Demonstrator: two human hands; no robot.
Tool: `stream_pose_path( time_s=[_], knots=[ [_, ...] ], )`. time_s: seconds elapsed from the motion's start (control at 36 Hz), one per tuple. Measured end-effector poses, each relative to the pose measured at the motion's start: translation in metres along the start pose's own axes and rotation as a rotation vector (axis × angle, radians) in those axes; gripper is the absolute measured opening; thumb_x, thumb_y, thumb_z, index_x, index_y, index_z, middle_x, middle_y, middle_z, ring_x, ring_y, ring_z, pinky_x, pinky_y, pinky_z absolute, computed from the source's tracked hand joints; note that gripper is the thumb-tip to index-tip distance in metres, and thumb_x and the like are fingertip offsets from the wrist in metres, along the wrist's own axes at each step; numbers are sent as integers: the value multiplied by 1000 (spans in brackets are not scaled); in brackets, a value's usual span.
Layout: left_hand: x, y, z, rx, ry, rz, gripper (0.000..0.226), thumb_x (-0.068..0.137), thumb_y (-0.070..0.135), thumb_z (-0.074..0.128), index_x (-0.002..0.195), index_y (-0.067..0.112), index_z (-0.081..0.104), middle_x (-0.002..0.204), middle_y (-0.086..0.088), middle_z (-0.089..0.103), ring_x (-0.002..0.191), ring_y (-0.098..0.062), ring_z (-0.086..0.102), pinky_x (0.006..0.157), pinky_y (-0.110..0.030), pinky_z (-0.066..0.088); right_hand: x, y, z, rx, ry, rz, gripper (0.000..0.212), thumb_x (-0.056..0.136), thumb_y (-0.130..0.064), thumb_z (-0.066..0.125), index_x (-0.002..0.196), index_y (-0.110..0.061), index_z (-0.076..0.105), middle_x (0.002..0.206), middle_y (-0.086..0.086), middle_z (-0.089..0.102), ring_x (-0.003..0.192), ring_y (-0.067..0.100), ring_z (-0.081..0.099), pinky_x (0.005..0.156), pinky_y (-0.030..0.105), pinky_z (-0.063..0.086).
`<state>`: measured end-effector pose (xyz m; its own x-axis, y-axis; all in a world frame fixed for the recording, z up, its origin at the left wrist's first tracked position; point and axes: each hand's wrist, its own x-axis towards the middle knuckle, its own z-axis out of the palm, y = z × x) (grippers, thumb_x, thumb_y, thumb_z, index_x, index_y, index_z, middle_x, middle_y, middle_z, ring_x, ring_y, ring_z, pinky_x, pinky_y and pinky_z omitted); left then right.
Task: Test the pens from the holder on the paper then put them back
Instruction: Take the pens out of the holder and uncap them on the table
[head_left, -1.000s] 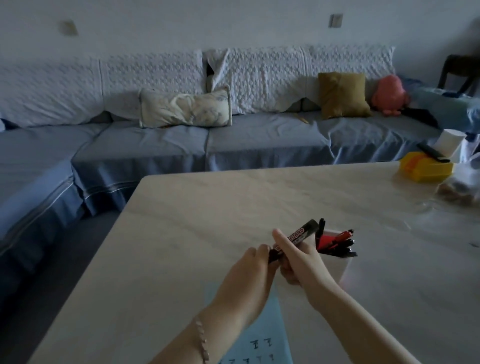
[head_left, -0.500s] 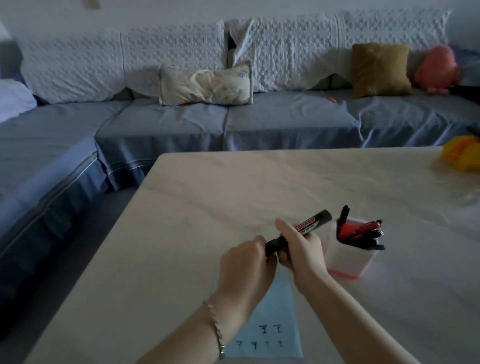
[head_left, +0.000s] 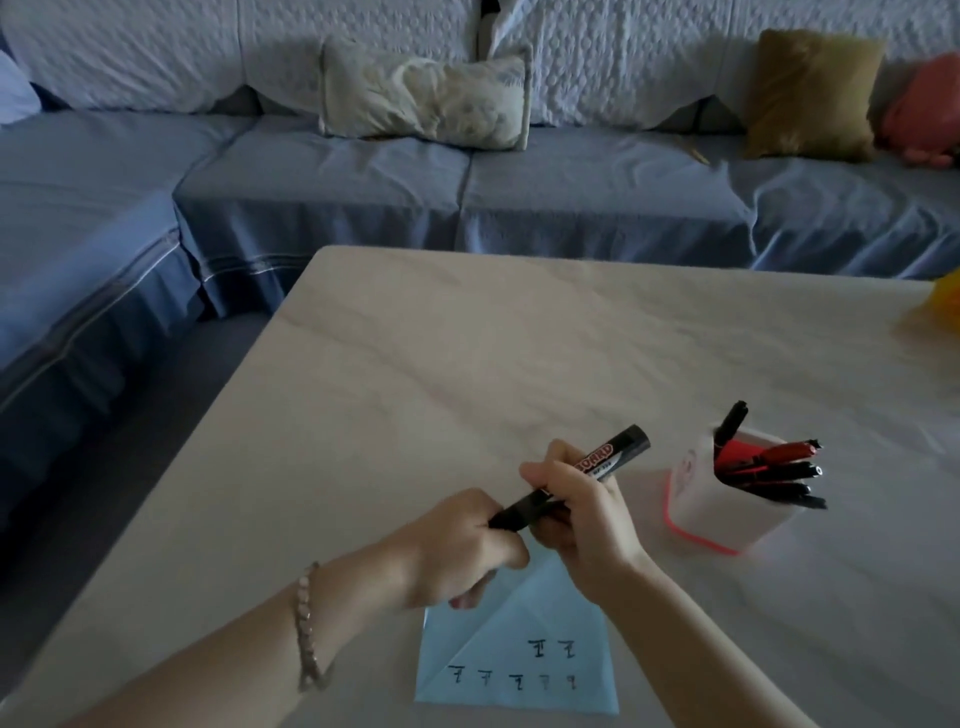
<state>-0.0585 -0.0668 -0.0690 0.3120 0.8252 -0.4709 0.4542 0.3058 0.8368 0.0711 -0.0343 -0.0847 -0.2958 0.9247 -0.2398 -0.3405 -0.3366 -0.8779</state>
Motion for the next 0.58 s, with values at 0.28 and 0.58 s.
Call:
stream_pose_path(
  time_s=[0.28, 0.58],
  knots=[
    [-15, -3, 2, -103, -100, 15, 23, 92, 14, 49, 70, 7, 47, 44, 4, 44, 36, -7, 45, 44, -19, 36, -8, 6, -1, -76, -68, -143, 31, 47, -17, 67, 41, -19, 37, 42, -3, 30, 37, 7, 26, 36, 13, 24],
    [-5, -7, 33, 328, 308, 249, 22, 98, 35, 35, 84, 20, 42, 61, 5, 42, 50, -9, 36, 48, -20, 29, 5, 10, -5, -176, 310, -61, 42, 75, 7, 51, 49, -17, 27, 47, -4, 25, 48, 13, 24, 46, 25, 21]
  ],
)
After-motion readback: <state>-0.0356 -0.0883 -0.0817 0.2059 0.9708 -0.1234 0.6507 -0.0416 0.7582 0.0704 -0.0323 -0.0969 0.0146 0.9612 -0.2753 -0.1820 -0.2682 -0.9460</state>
